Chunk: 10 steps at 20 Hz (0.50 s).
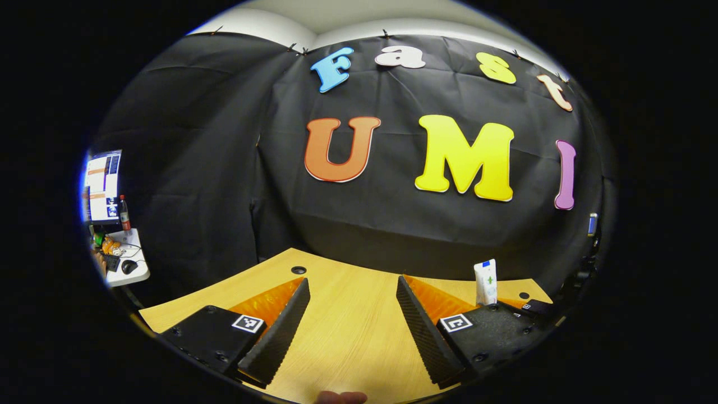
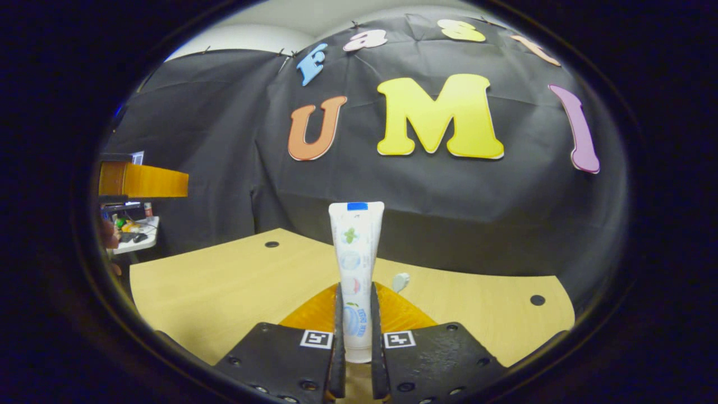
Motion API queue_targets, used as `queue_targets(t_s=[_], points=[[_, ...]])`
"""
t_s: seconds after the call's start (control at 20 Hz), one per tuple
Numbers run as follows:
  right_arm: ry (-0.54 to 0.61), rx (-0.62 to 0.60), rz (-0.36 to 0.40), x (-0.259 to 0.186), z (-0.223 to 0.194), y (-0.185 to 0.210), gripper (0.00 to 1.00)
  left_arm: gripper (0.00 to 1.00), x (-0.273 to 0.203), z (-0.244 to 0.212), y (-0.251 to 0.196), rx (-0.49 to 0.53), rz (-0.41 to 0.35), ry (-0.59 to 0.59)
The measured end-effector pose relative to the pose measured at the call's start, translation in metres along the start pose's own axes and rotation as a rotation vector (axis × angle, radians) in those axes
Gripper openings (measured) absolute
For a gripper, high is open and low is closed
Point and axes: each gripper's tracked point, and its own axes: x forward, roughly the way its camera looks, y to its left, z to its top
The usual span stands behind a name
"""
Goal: Put the toothbrush and toothpaste on the desktop into the cup, then pick up the cup and place it on the coaster on the desktop.
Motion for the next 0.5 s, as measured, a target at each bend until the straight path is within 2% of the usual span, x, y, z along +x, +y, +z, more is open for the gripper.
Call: queue_targets(t_s=[0.5], points=[[-0.031, -0.004, -0.033, 0.008, -0.010, -0.016, 0.25, 0.98, 0.000, -0.011, 0.002, 0.024, 0.015, 0.034]])
